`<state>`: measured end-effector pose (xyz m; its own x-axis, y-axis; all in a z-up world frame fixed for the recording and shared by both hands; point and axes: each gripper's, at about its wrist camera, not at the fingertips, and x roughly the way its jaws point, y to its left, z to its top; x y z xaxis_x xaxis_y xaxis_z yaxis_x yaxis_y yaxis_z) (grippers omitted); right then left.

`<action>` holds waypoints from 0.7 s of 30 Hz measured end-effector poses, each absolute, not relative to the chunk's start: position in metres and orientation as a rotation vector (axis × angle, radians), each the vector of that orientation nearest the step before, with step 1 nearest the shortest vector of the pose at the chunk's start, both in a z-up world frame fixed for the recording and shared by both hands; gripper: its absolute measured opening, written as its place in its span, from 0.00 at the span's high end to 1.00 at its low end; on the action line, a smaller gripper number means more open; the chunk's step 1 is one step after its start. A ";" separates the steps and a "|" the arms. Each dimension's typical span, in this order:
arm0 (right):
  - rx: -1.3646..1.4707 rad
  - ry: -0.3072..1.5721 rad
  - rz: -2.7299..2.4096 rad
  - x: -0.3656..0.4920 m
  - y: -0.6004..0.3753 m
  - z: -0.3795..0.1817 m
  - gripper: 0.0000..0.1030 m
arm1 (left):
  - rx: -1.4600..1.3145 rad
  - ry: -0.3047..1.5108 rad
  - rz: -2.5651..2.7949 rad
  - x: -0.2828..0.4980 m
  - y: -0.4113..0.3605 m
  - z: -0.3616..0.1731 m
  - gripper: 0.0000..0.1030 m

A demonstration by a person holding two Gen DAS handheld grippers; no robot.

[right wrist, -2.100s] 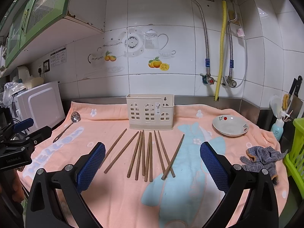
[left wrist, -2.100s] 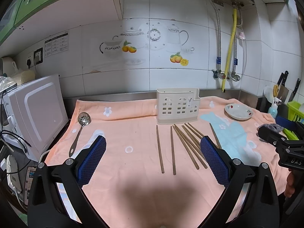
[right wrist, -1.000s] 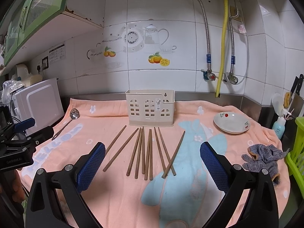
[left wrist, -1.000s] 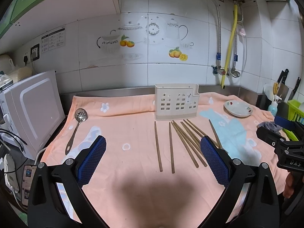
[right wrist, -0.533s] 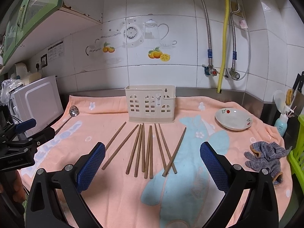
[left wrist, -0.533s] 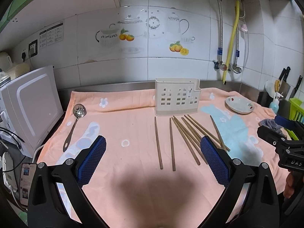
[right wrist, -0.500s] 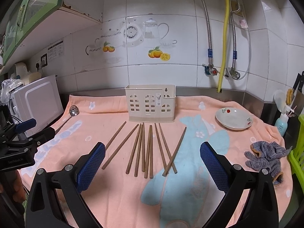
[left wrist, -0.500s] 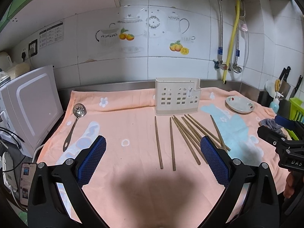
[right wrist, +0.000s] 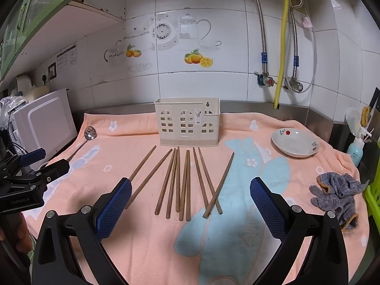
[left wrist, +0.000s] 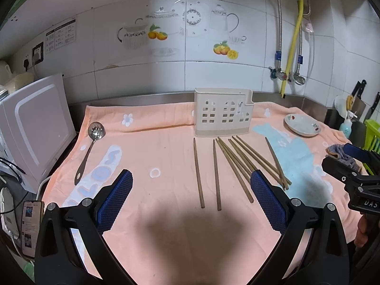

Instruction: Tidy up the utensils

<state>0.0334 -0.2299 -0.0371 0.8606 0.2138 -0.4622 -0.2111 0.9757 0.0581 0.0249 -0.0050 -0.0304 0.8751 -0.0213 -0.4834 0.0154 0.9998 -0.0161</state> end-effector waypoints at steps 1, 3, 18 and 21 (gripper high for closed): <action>0.005 0.490 0.222 0.035 -0.230 -0.038 0.06 | -0.012 0.509 -0.019 0.026 -0.005 -0.031 0.05; 0.003 0.497 0.222 0.037 -0.230 -0.040 0.06 | -0.012 0.516 -0.019 0.029 -0.005 -0.033 0.05; 0.003 0.568 0.212 0.064 -0.229 -0.057 0.07 | -0.027 0.594 -0.041 0.055 -0.006 -0.051 0.05; 0.005 0.579 0.211 0.069 -0.229 -0.059 0.07 | -0.030 0.605 -0.044 0.060 -0.006 -0.054 0.05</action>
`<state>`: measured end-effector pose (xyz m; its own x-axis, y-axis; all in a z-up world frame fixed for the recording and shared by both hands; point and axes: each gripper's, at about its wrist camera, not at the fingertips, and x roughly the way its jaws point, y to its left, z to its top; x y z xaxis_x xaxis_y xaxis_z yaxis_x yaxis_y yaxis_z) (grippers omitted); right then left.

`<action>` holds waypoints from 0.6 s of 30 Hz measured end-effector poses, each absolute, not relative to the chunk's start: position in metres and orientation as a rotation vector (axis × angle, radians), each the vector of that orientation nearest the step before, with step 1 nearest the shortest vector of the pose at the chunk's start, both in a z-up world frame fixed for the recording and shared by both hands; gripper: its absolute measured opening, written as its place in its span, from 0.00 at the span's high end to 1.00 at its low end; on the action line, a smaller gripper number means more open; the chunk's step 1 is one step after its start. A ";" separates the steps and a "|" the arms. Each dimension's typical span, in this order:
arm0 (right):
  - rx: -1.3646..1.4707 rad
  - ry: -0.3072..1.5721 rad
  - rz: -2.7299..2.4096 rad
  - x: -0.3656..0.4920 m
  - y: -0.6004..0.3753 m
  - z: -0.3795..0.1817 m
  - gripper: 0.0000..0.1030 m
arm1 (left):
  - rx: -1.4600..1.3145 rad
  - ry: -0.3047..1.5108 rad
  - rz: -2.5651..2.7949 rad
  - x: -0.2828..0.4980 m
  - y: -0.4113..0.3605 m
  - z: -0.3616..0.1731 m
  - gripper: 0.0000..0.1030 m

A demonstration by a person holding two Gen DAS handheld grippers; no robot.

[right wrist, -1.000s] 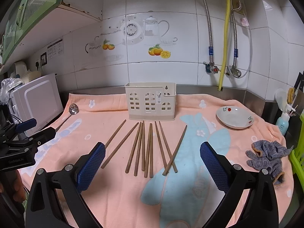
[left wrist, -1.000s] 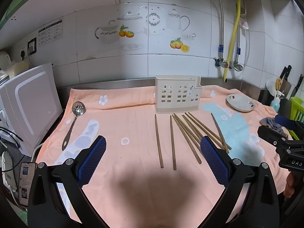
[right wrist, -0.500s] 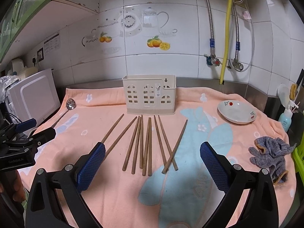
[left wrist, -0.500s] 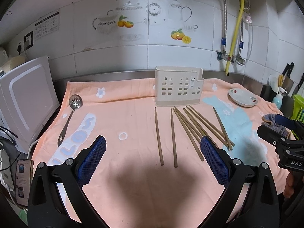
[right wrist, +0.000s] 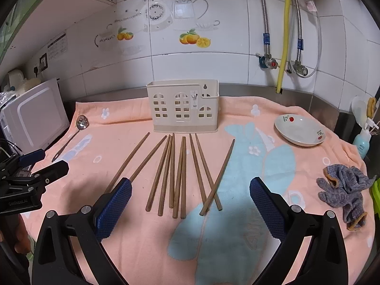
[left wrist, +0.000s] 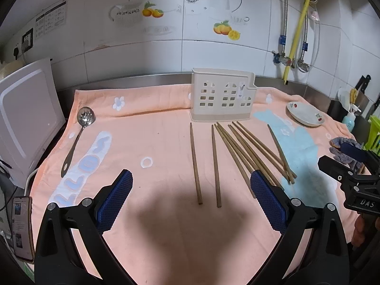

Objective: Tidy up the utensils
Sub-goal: 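Lower the right gripper onto one wooden chopstick and close on it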

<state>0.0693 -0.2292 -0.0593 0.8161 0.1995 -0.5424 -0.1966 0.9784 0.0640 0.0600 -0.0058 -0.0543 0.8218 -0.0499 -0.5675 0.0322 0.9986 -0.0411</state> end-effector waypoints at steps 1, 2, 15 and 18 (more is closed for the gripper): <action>0.006 0.583 0.211 0.071 -0.229 -0.060 0.07 | -0.032 0.610 -0.045 0.062 -0.006 -0.055 0.05; 0.008 0.586 0.210 0.072 -0.230 -0.061 0.07 | -0.033 0.615 -0.046 0.063 -0.006 -0.056 0.05; 0.006 0.653 0.193 0.096 -0.233 -0.079 0.07 | -0.024 0.708 -0.044 0.089 -0.006 -0.081 0.05; 0.005 0.670 0.188 0.102 -0.234 -0.084 0.08 | -0.035 0.733 -0.049 0.096 -0.004 -0.088 0.05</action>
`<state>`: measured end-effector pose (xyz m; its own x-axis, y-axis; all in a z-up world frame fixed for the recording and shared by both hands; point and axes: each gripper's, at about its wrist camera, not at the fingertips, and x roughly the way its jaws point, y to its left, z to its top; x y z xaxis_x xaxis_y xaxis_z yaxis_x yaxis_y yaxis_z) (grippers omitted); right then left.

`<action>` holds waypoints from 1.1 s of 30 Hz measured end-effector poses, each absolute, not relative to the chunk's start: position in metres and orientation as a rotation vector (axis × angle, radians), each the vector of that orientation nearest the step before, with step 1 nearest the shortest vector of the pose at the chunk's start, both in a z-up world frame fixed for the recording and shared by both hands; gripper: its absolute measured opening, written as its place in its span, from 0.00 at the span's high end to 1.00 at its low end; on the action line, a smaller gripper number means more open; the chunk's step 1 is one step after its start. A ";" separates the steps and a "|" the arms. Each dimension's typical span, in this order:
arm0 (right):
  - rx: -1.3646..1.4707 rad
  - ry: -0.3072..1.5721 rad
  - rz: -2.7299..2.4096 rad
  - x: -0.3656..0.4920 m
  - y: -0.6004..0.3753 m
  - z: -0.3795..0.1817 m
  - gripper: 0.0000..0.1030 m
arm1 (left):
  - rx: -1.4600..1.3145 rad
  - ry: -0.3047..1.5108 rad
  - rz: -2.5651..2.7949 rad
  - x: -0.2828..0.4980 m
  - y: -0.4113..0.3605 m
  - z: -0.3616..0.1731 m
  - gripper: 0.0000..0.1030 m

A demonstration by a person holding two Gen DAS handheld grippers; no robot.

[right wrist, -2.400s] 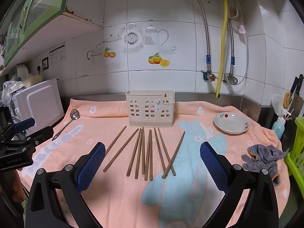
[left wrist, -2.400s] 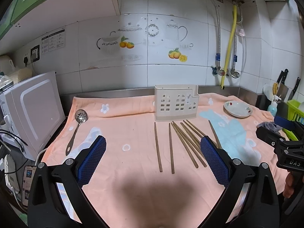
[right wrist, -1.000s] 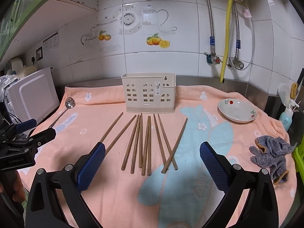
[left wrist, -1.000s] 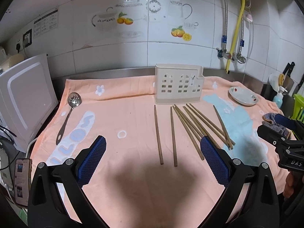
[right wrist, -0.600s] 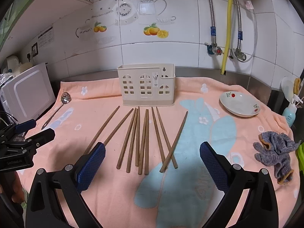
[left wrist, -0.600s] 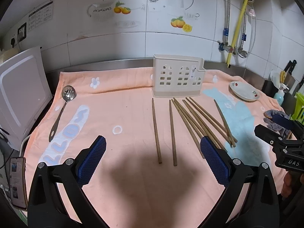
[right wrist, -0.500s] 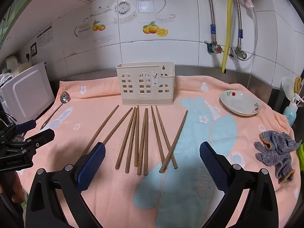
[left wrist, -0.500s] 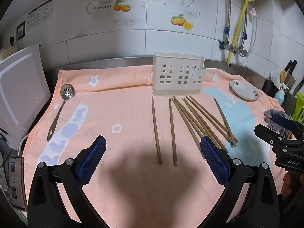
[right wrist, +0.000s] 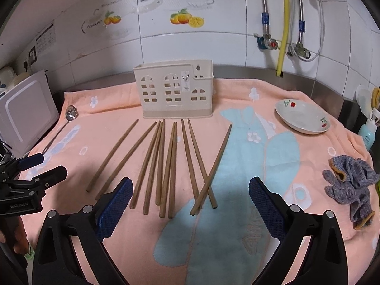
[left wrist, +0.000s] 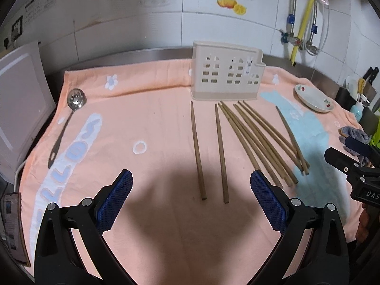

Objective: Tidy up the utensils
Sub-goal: 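Lower the right gripper onto one wooden chopstick and close on it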

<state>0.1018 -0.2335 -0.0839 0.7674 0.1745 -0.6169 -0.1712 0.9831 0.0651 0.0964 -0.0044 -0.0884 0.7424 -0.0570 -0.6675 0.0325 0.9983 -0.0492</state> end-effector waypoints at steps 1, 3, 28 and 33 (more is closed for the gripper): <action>0.005 0.674 0.187 0.104 -0.233 -0.085 0.08 | -0.038 0.741 -0.050 0.099 -0.004 -0.091 0.05; 0.005 0.683 0.185 0.107 -0.233 -0.088 0.08 | -0.037 0.751 -0.047 0.104 -0.003 -0.094 0.05; 0.066 0.824 0.171 0.152 -0.236 -0.125 0.45 | -0.060 0.863 -0.057 0.151 -0.001 -0.128 0.06; 0.071 0.836 0.177 0.157 -0.236 -0.128 0.56 | -0.062 0.867 -0.062 0.155 -0.001 -0.130 0.06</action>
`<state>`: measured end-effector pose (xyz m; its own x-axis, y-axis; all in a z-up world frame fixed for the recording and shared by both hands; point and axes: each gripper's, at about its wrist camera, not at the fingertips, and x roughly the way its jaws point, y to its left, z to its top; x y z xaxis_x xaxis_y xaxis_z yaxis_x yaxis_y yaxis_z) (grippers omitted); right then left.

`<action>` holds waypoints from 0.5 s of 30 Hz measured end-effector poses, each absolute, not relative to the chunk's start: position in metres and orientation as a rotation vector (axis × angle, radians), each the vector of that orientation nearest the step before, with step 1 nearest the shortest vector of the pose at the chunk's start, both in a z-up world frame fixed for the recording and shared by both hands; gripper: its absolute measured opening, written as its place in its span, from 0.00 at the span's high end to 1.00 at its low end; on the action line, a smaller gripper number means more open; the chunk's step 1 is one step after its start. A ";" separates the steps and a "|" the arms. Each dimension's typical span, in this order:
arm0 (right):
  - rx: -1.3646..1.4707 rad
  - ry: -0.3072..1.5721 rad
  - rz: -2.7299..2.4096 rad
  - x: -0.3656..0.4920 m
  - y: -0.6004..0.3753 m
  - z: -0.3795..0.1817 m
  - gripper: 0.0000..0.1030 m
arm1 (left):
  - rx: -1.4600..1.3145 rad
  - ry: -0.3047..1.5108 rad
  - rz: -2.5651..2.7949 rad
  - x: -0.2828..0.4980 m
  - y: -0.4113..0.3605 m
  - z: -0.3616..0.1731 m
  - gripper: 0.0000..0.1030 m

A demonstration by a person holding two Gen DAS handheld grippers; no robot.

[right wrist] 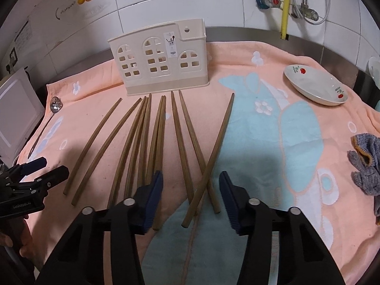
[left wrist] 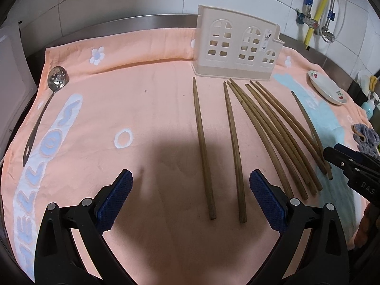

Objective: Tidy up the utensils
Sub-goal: 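Lower the right gripper onto one wooden chopstick and close on it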

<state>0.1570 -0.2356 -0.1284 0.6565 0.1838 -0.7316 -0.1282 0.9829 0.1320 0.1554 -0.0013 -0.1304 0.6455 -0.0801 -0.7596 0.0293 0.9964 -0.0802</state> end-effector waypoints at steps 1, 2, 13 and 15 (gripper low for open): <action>0.071 0.840 0.178 0.158 -0.235 -0.129 0.57 | -0.062 0.868 -0.063 0.156 -0.001 -0.131 0.06; 0.073 0.843 0.179 0.159 -0.235 -0.130 0.58 | -0.062 0.867 -0.066 0.157 -0.001 -0.132 0.06; 0.087 0.869 0.170 0.165 -0.236 -0.138 0.75 | -0.090 0.877 -0.131 0.163 -0.001 -0.137 0.33; 0.095 0.874 0.159 0.167 -0.238 -0.139 0.76 | -0.092 0.877 -0.144 0.163 -0.002 -0.137 0.35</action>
<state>0.1667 -0.2380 -0.1394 0.6314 0.1771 -0.7550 -0.0998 0.9840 0.1474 0.1630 -0.0020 -0.1374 0.6311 -0.1631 -0.7584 0.0876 0.9864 -0.1393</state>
